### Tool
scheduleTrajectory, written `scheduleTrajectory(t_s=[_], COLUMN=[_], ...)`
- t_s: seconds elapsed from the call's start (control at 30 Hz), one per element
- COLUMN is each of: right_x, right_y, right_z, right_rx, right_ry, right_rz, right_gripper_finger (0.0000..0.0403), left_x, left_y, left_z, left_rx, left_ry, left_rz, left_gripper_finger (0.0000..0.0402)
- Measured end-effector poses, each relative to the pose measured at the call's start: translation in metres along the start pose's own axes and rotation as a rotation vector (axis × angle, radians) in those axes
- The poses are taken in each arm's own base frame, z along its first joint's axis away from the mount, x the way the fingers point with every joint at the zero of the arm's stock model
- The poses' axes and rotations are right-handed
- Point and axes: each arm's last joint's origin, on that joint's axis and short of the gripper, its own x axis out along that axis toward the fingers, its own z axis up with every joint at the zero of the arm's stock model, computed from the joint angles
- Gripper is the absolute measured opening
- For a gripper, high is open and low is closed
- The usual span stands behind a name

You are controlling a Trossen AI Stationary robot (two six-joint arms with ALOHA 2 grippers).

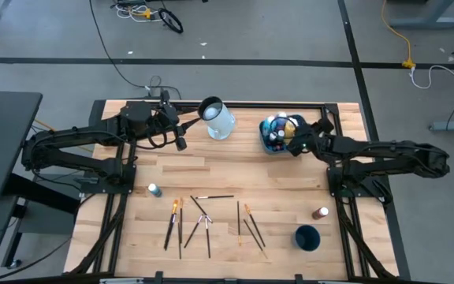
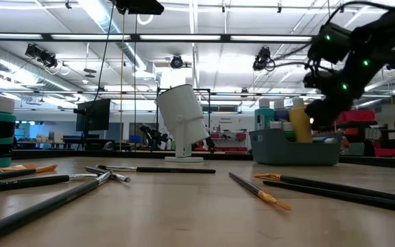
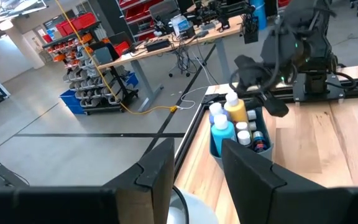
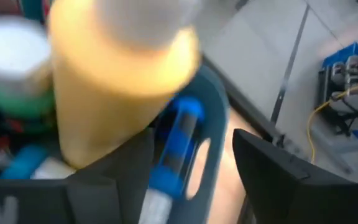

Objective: Pick & Place Paint Supplies
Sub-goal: Put the small light blue paint bottle into the bin

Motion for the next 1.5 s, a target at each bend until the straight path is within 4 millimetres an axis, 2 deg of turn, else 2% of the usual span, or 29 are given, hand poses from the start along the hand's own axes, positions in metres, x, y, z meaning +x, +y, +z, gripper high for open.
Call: scheduleTrajectory(t_s=[0.13, 0.3, 0.47, 0.6, 0.77, 0.9, 1.23, 1.5], right_x=[-0.014, -0.034, -0.049, -0.059, -0.070, -0.083, -0.109, -0.112], right_y=[-0.010, -0.023, -0.033, -0.033, -0.017, -0.002, 0.049, 0.102], right_z=[0.031, 0.068, 0.092, 0.104, 0.106, 0.104, 0.109, 0.102], right_rx=[0.016, 0.122, 0.195, 0.274, 0.244, 0.238, 0.167, 0.075], right_ry=[-0.032, -0.084, -0.146, -0.173, -0.182, -0.165, -0.260, -0.258], right_rz=[0.026, 0.093, 0.170, 0.338, 0.631, 0.771, 0.969, 1.052], right_gripper_finger=[0.0234, 0.0225, 0.0214, 0.0204, 0.0191, 0.0181, 0.0176, 0.0176], left_x=[0.000, 0.000, 0.000, 0.000, 0.000, 0.000, 0.000, 0.000], left_y=[0.000, 0.000, 0.000, 0.000, 0.000, 0.000, 0.000, 0.000], left_z=[0.000, 0.000, 0.000, 0.000, 0.000, 0.000, 0.000, 0.001], left_rx=[0.004, 0.019, 0.019, 0.019, 0.019, 0.019, 0.018, 0.017], left_ry=[0.000, 0.000, 0.000, 0.000, 0.000, 0.000, -0.004, -0.007], left_rz=[0.001, 0.001, 0.001, 0.001, 0.001, 0.000, 0.001, 0.002], left_gripper_finger=[0.0142, 0.0142, 0.0142, 0.0142, 0.0142, 0.0142, 0.0142, 0.0142])
